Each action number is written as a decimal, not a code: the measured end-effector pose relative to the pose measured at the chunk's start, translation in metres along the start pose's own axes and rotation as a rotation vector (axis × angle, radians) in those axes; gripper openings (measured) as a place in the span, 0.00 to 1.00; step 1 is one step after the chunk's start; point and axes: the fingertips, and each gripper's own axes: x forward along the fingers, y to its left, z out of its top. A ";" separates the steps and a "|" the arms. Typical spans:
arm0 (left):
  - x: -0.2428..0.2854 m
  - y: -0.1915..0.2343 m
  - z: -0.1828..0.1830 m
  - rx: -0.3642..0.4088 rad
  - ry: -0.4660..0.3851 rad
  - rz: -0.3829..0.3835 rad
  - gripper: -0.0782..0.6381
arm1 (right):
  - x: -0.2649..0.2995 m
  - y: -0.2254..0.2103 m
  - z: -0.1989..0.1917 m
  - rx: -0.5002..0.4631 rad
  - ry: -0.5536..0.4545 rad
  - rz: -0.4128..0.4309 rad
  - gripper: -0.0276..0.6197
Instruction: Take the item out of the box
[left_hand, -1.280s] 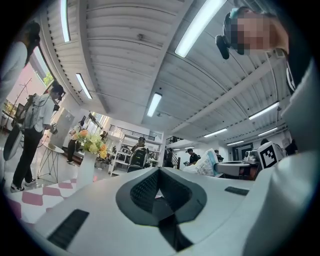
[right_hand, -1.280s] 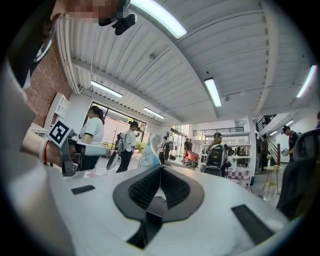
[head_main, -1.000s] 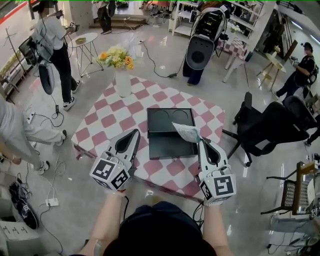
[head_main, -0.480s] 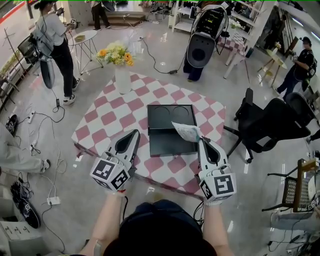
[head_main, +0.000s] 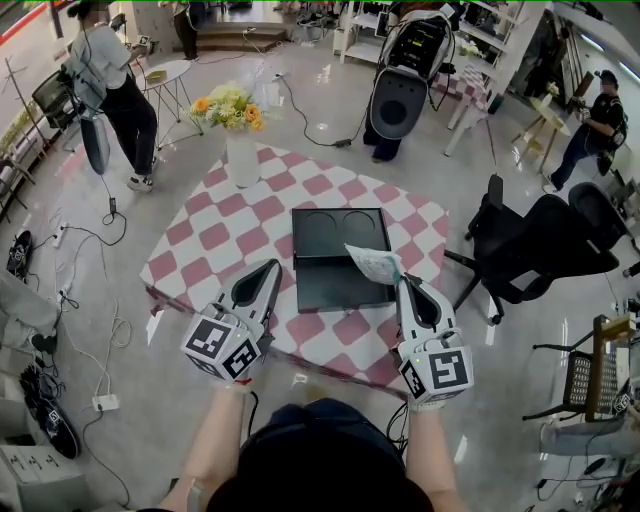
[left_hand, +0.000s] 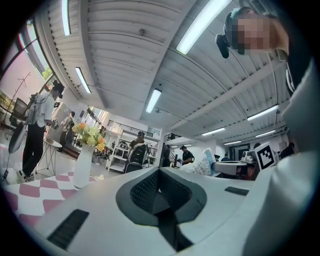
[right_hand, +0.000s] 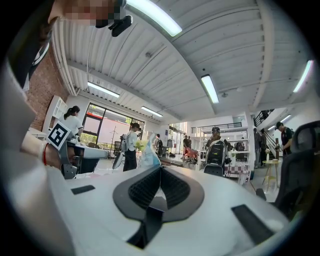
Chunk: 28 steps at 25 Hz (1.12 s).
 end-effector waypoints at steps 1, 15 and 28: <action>0.000 -0.001 -0.001 0.001 0.001 -0.003 0.12 | -0.001 0.000 0.000 0.001 0.000 0.000 0.05; -0.002 -0.001 -0.009 -0.008 0.017 -0.005 0.12 | -0.001 0.004 -0.007 0.005 0.014 0.010 0.05; 0.000 -0.004 -0.013 -0.016 0.031 -0.017 0.12 | -0.003 0.004 -0.013 0.009 0.027 0.015 0.05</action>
